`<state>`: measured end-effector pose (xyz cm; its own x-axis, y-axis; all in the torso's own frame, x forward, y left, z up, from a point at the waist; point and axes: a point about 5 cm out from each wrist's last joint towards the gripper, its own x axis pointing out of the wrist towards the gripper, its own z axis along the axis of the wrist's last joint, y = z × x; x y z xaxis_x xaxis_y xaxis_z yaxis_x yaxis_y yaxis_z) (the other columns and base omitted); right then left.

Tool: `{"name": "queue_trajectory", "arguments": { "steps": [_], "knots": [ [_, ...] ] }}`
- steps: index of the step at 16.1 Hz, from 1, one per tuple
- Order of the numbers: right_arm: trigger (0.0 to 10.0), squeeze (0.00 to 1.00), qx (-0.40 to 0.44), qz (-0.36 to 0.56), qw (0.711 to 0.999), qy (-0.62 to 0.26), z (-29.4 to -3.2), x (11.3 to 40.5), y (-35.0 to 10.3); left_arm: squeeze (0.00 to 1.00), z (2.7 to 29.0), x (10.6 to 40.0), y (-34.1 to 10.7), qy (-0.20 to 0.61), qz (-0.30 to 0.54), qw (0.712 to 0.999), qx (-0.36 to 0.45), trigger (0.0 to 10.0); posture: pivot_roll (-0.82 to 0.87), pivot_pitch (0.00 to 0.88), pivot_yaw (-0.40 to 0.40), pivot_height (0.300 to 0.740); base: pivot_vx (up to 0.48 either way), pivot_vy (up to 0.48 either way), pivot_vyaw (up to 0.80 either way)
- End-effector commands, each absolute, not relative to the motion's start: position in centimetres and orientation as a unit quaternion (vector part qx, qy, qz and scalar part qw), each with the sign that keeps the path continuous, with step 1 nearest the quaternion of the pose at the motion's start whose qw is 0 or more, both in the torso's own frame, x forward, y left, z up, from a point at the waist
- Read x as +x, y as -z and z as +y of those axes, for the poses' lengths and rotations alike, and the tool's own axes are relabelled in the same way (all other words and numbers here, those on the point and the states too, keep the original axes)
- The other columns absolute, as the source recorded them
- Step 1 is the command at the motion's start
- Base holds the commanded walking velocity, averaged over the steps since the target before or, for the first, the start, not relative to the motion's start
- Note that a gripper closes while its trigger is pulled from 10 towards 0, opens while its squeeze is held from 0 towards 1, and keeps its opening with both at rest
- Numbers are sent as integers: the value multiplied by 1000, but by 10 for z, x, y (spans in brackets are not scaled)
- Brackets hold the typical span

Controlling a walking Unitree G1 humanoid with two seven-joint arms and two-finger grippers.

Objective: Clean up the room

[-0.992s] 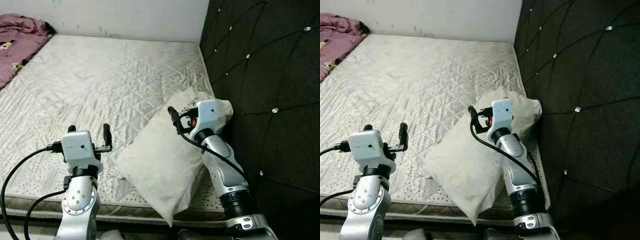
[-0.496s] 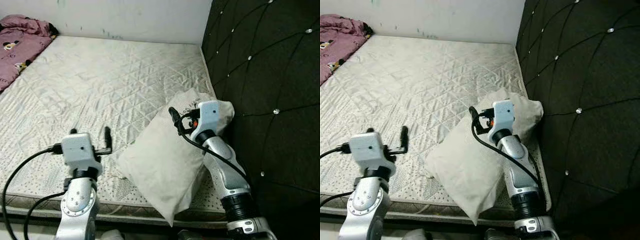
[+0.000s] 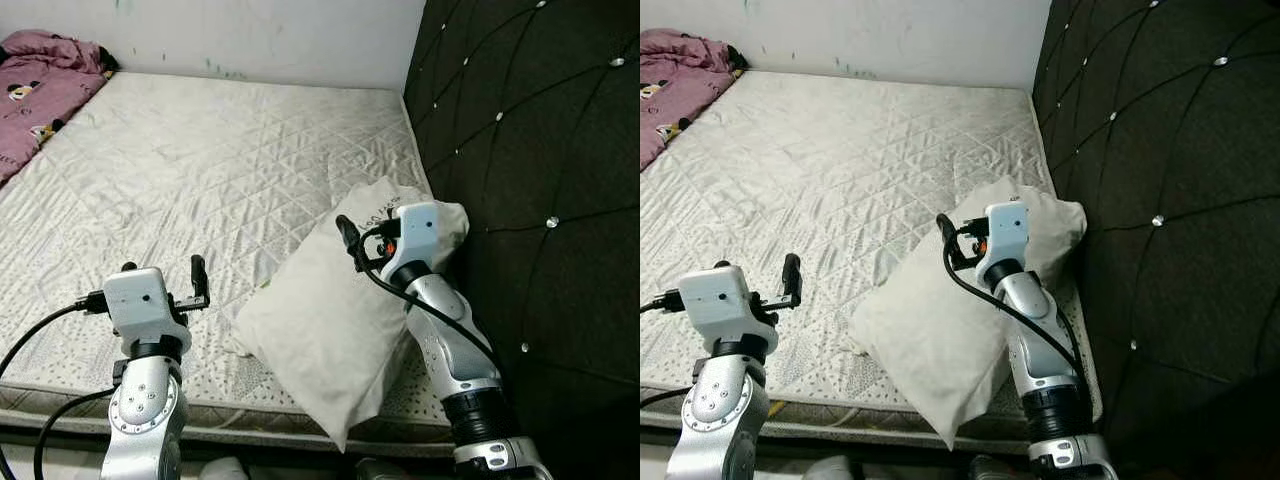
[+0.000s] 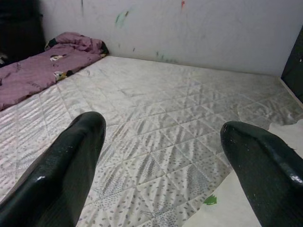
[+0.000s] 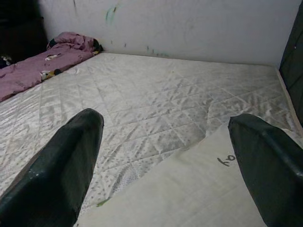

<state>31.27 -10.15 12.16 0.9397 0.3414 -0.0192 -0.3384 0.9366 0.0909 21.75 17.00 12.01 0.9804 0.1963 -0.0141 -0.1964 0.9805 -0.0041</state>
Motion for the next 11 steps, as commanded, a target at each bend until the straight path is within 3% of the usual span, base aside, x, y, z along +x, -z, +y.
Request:
{"name": "queue_trajectory", "arguments": {
  "steps": [1,4,11],
  "knots": [
    [10000,0,45,12,984,-175,-101,313,-126,0,170,217,-119,-101,12,995,-1,10000,-2,0,-40,661,0,0,0],
    [10000,0,46,12,983,-175,-101,313,-126,0,171,217,-120,-101,12,995,4,10000,-2,0,-40,631,0,0,0],
    [10000,0,40,17,983,-181,-100,313,-124,0,174,216,-119,-114,10,993,10,10000,1,0,-42,631,0,0,0]
  ]
}}
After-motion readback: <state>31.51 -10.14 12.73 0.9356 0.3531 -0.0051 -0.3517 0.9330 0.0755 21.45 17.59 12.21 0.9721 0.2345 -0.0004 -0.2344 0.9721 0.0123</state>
